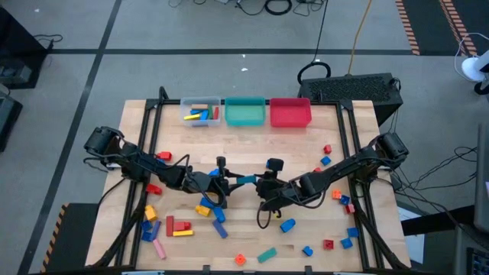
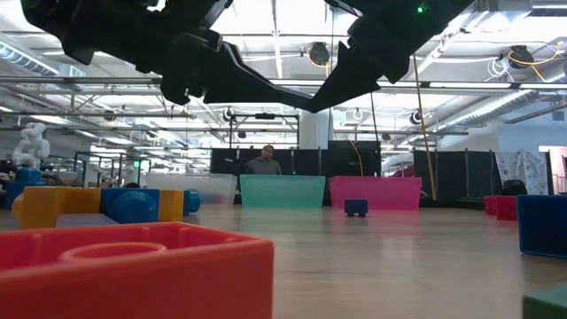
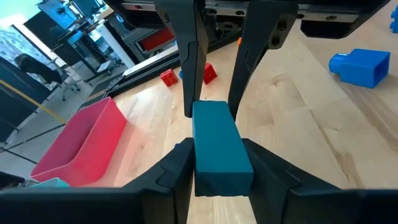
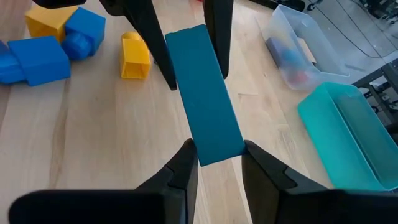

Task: Sort blocks by size
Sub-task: Put the light blue block into the transparent bin

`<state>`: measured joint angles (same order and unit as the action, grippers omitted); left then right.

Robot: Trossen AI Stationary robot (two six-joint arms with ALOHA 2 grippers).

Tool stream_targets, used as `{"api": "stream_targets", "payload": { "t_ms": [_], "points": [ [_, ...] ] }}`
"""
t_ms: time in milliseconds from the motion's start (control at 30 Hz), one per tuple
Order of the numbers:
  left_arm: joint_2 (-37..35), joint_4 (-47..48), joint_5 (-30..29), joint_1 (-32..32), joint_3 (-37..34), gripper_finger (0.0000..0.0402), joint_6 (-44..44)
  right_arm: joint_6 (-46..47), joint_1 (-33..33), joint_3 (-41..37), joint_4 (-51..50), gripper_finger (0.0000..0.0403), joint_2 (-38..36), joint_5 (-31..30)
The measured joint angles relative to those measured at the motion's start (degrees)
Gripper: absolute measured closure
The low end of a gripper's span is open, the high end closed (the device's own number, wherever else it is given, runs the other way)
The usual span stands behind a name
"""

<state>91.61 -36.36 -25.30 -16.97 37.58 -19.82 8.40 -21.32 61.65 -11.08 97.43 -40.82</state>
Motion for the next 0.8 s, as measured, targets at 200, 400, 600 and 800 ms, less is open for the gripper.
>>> {"api": "stream_targets", "payload": {
  "t_ms": [200,400,600,800],
  "points": [
    [-0.1,-0.1,-4.2,0.1,0.0,0.0294,0.1,3.5,0.1,0.1,-0.6,0.0288,0.0,-0.3],
    [-3.7,6.5,-11.8,4.8,0.0,0.0294,10.8,14.0,0.5,0.0,-8.4,0.0222,0.0,-4.4],
    [-9.4,20.5,-12.1,13.0,0.0,0.0294,16.5,25.5,1.6,0.0,-17.5,0.0197,0.0,-5.3],
    [-14.1,27.9,-12.3,24.4,0.0,0.0294,19.6,29.1,0.9,-1.1,-17.0,0.0199,0.0,-5.3]
  ]
}}
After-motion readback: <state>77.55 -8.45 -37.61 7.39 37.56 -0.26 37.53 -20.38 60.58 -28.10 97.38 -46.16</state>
